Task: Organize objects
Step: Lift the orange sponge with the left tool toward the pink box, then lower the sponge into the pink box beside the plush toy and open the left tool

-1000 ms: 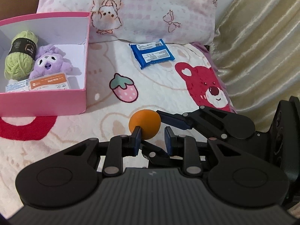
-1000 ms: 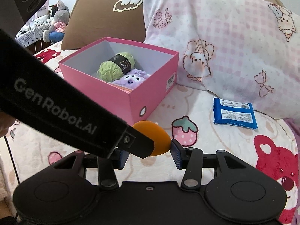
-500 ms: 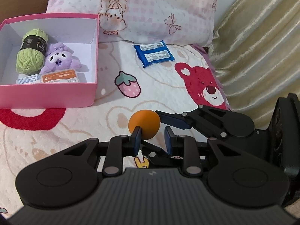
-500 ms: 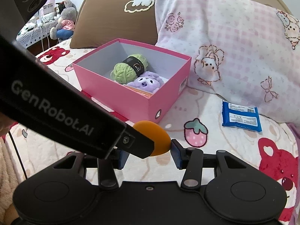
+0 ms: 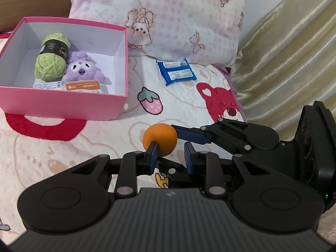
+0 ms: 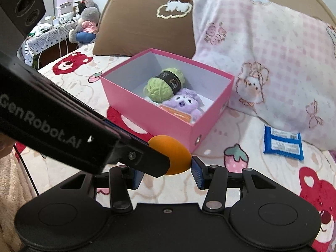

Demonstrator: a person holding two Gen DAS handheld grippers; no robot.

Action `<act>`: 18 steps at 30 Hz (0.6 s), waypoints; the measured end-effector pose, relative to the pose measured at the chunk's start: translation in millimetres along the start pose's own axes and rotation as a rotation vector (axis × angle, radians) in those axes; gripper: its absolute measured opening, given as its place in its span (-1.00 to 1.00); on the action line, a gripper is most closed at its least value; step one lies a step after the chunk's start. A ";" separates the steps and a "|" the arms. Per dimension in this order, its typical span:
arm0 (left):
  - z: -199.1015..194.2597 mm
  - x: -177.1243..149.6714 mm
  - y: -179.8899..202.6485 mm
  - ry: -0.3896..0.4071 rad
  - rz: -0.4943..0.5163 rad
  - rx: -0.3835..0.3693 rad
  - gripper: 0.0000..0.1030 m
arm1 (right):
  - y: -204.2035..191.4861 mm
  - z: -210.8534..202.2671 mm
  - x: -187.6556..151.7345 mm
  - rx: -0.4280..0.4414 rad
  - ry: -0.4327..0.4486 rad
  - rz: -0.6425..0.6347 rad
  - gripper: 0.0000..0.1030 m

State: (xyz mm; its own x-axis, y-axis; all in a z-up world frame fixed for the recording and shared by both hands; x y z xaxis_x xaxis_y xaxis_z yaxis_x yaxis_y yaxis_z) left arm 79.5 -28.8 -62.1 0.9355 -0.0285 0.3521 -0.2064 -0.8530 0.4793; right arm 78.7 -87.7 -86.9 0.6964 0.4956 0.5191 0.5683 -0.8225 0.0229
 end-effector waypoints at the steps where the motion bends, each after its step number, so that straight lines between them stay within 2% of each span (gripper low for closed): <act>1: -2.5 0.3 -1.7 0.007 -0.003 -0.001 -0.51 | -1.6 -0.6 2.4 -0.002 0.002 -0.007 0.02; 13: -17.5 9.2 -18.0 0.055 -0.027 0.003 -0.51 | -6.5 4.2 27.1 0.006 0.012 -0.022 0.02; 18: -29.4 23.5 -15.1 0.070 0.064 0.079 -0.51 | -5.6 3.2 48.8 0.015 0.023 -0.065 0.02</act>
State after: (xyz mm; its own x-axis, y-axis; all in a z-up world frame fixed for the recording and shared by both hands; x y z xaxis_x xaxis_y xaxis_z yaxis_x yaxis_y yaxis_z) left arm 96.2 -1.3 -37.5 0.8983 -0.0502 0.4364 -0.2394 -0.8890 0.3904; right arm 110.9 -58.0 -64.4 0.6478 0.5413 0.5360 0.6187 -0.7844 0.0444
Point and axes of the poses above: each gripper's, at about its wrist camera, not at the fingertips, and z roughly the way its jaws point, y to its right, x to its top, the point moved 8 cm from there along z, roughly the way its jaws point, and after that the axes turned 13 degrees about -y, right-handed, at the moved point
